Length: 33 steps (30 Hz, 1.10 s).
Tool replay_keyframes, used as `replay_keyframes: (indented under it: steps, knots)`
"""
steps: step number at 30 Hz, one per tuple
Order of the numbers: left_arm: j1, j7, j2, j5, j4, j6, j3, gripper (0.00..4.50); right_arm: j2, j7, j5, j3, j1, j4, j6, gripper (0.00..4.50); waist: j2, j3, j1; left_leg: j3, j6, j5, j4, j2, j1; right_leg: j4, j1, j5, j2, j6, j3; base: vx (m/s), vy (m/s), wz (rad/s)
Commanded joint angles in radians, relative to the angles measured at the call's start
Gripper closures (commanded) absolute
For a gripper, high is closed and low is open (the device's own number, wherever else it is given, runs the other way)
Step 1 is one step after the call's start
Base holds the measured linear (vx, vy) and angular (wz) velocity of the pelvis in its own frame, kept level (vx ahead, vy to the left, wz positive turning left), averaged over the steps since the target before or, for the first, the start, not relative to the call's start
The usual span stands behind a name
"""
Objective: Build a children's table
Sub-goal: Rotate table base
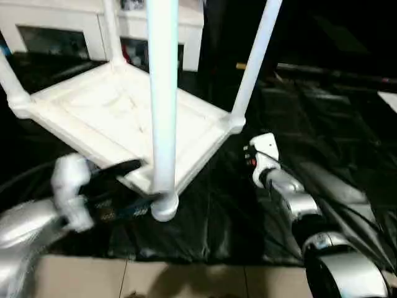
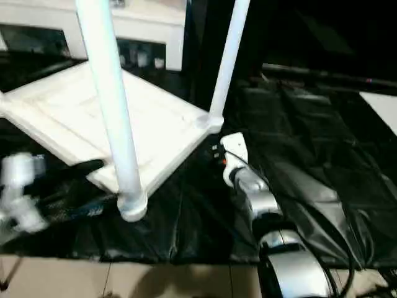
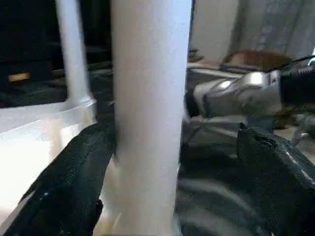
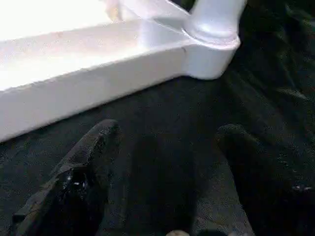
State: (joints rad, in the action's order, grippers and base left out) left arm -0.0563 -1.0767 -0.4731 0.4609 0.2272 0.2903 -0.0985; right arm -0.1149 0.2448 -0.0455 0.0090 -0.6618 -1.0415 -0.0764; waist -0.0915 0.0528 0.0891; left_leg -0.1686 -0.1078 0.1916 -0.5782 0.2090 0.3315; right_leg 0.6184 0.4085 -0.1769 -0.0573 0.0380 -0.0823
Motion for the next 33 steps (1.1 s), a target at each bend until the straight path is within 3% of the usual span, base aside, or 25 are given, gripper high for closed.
replay_keyframes:
  steps: [1, 8, 9, 13, 14, 16, 18, 19, 20, 21, 22, 23, 24, 25, 26, 27, 28, 29, 30, 31, 33]
  knots:
    - [-0.066, 0.009, 0.031, -0.033, -0.051, -0.001, 0.059, 0.10, 0.018, 0.003, 0.013, 0.013, -0.025, -0.020, 0.008, 0.88, 0.025, -0.056, 0.000, -0.001, -0.019, 0.227, 0.067, 0.017, 0.007, -0.069, -0.050, -0.255, -0.070, 0.125, 0.060, 0.000, 0.000, 0.00]
    - [-0.231, 0.024, 0.151, -0.071, -0.169, -0.024, 0.173, 0.10, 0.076, 0.030, 0.038, 0.040, -0.074, -0.083, -0.007, 0.88, 0.025, -0.060, 0.001, -0.002, -0.014, 0.201, 0.063, 0.018, 0.006, -0.063, -0.054, -0.204, -0.075, 0.149, 0.060, 0.000, 0.000, 0.00]
    - [-0.241, 0.023, 0.160, -0.071, -0.172, -0.022, 0.182, 0.10, 0.079, 0.028, 0.037, 0.039, -0.078, -0.089, -0.007, 0.88, 0.028, -0.061, 0.005, -0.002, -0.015, 0.204, 0.063, 0.019, 0.004, -0.064, -0.053, -0.204, -0.076, 0.152, 0.060, 0.000, 0.000, 0.00]
    - [-0.311, 0.028, 0.234, -0.091, -0.218, -0.027, 0.256, 0.10, 0.089, 0.001, 0.035, 0.025, -0.104, -0.120, -0.007, 0.88, 0.025, -0.060, 0.004, 0.000, -0.017, 0.206, 0.064, 0.019, 0.008, -0.063, -0.056, -0.204, -0.075, 0.149, 0.059, 0.000, 0.000, 0.00]
    - [-0.333, 0.033, 0.262, -0.099, -0.236, -0.029, 0.279, 0.10, 0.089, -0.004, 0.032, 0.017, -0.109, -0.124, -0.008, 0.88, 0.030, -0.062, 0.004, -0.002, -0.019, 0.201, 0.062, 0.019, 0.005, -0.066, -0.055, -0.196, -0.075, 0.148, 0.059, 0.000, 0.000, 0.00]
    - [-0.364, 0.045, 0.300, -0.119, -0.277, -0.047, 0.306, 0.10, 0.088, -0.008, 0.030, 0.010, -0.113, -0.129, -0.010, 0.88, 0.026, -0.063, 0.005, -0.002, -0.016, 0.192, 0.061, 0.018, 0.008, -0.062, -0.058, -0.176, -0.075, 0.153, 0.059, 0.000, 0.000, 0.00]
    - [-0.386, 0.053, 0.319, -0.136, -0.316, -0.068, 0.315, 0.10, 0.085, -0.010, 0.030, 0.008, -0.114, -0.132, -0.012, 0.88, 0.027, -0.065, 0.004, -0.001, -0.009, 0.174, 0.060, 0.017, 0.012, -0.061, -0.062, -0.155, -0.076, 0.154, 0.058, 0.000, 0.000, 0.00]
    - [-0.429, 0.067, 0.350, -0.166, -0.395, -0.109, 0.326, 0.10, 0.077, -0.013, 0.026, 0.003, -0.111, -0.134, -0.017, 0.88, 0.043, -0.065, 0.005, 0.001, -0.007, 0.173, 0.060, 0.015, 0.012, -0.062, -0.063, -0.153, -0.076, 0.154, 0.058, 0.000, 0.000, 0.00]
    - [-0.453, 0.076, 0.370, -0.181, -0.440, -0.134, 0.329, 0.10, 0.071, -0.017, 0.025, 0.002, -0.107, -0.134, -0.019, 0.88, 0.033, -0.067, 0.003, -0.003, -0.002, 0.174, 0.057, 0.015, 0.007, -0.063, -0.062, -0.144, -0.074, 0.157, 0.058, 0.000, 0.000, 0.00]
    - [-0.468, 0.081, 0.382, -0.190, -0.466, -0.150, 0.330, 0.10, 0.068, -0.019, 0.025, 0.001, -0.105, -0.135, -0.021, 0.88, 0.040, -0.067, 0.006, 0.001, -0.001, 0.166, 0.058, 0.014, 0.011, -0.061, -0.066, -0.135, -0.074, 0.160, 0.058, 0.000, 0.000, 0.00]
    - [-0.487, 0.091, 0.395, -0.199, -0.496, -0.161, 0.333, 0.10, 0.062, -0.024, 0.025, -0.002, -0.102, -0.140, -0.024, 0.88, 0.038, -0.066, 0.005, -0.002, 0.004, 0.168, 0.056, 0.014, 0.011, -0.064, -0.065, -0.140, -0.075, 0.163, 0.058, 0.000, 0.000, 0.00]
    - [-0.507, 0.106, 0.412, -0.209, -0.527, -0.174, 0.336, 0.10, 0.057, -0.024, 0.023, -0.006, -0.097, -0.144, -0.028, 0.88, 0.043, -0.066, 0.006, 0.000, 0.006, 0.162, 0.056, 0.013, 0.015, -0.062, -0.069, -0.146, -0.078, 0.165, 0.057, 0.000, 0.000, 0.00]
    - [-0.549, 0.143, 0.442, -0.236, -0.593, -0.202, 0.343, 0.10, 0.045, -0.033, 0.024, -0.012, -0.086, -0.148, -0.033, 0.88, 0.040, -0.067, 0.006, -0.001, 0.011, 0.153, 0.054, 0.013, 0.015, -0.063, -0.071, -0.138, -0.078, 0.170, 0.057, 0.000, 0.000, 0.00]
    - [-0.549, 0.143, 0.442, -0.236, -0.593, -0.202, 0.343, 0.10, 0.045, -0.033, 0.024, -0.012, -0.086, -0.148, -0.033, 0.88, 0.045, -0.066, 0.006, -0.001, 0.016, 0.148, 0.054, 0.011, 0.015, -0.066, -0.069, -0.135, -0.075, 0.171, 0.057, 0.000, 0.000, 0.00]
    - [-0.569, 0.167, 0.456, -0.253, -0.629, -0.221, 0.343, 0.10, 0.039, -0.041, 0.025, -0.014, -0.080, -0.148, -0.035, 0.88, 0.041, -0.068, 0.007, -0.002, 0.022, 0.140, 0.052, 0.012, 0.014, -0.063, -0.070, -0.118, -0.075, 0.178, 0.057, 0.000, 0.000, 0.00]
    - [-0.579, 0.181, 0.462, -0.260, -0.646, -0.233, 0.340, 0.10, 0.035, -0.045, 0.026, -0.016, -0.076, -0.148, -0.036, 0.88, 0.056, -0.068, 0.009, -0.001, 0.022, 0.136, 0.051, 0.011, 0.014, -0.061, -0.071, -0.108, -0.076, 0.184, 0.057, 0.000, 0.000, 0.00]
    - [-0.589, 0.197, 0.469, -0.267, -0.666, -0.246, 0.337, 0.10, 0.027, -0.051, 0.024, -0.020, -0.071, -0.148, -0.036, 0.88, 0.047, -0.068, 0.008, -0.002, 0.030, 0.132, 0.050, 0.013, 0.016, -0.061, -0.072, -0.100, -0.076, 0.190, 0.056, 0.000, 0.000, 0.00]
    - [-0.600, 0.213, 0.473, -0.276, -0.688, -0.254, 0.332, 0.10, 0.023, -0.055, 0.024, -0.025, -0.069, -0.149, -0.038, 0.88, 0.045, -0.067, 0.009, -0.003, 0.040, 0.127, 0.049, 0.010, 0.018, -0.063, -0.074, -0.104, -0.076, 0.192, 0.056, 0.000, 0.000, 0.00]
    - [-0.615, 0.236, 0.468, -0.294, -0.721, -0.277, 0.324, 0.10, 0.005, -0.058, 0.020, -0.036, -0.059, -0.145, -0.040, 0.88, 0.057, -0.068, 0.009, -0.003, 0.045, 0.130, 0.048, 0.010, 0.017, -0.067, -0.073, -0.111, -0.076, 0.194, 0.056, 0.000, 0.000, 0.00]
    - [-0.619, 0.236, 0.462, -0.297, -0.734, -0.283, 0.321, 0.10, -0.003, -0.058, 0.018, -0.041, -0.055, -0.144, -0.043, 0.88, 0.060, -0.068, 0.012, -0.002, 0.048, 0.130, 0.048, 0.010, 0.017, -0.065, -0.074, -0.118, -0.077, 0.196, 0.055, 0.000, 0.000, 0.00]
    - [-0.618, 0.233, 0.445, -0.302, -0.744, -0.301, 0.315, 0.10, -0.024, -0.054, 0.013, -0.053, -0.043, -0.139, -0.046, 0.88, 0.058, -0.068, 0.012, -0.002, 0.052, 0.135, 0.047, 0.010, 0.017, -0.068, -0.073, -0.137, -0.077, 0.192, 0.053, 0.000, 0.000, 0.00]
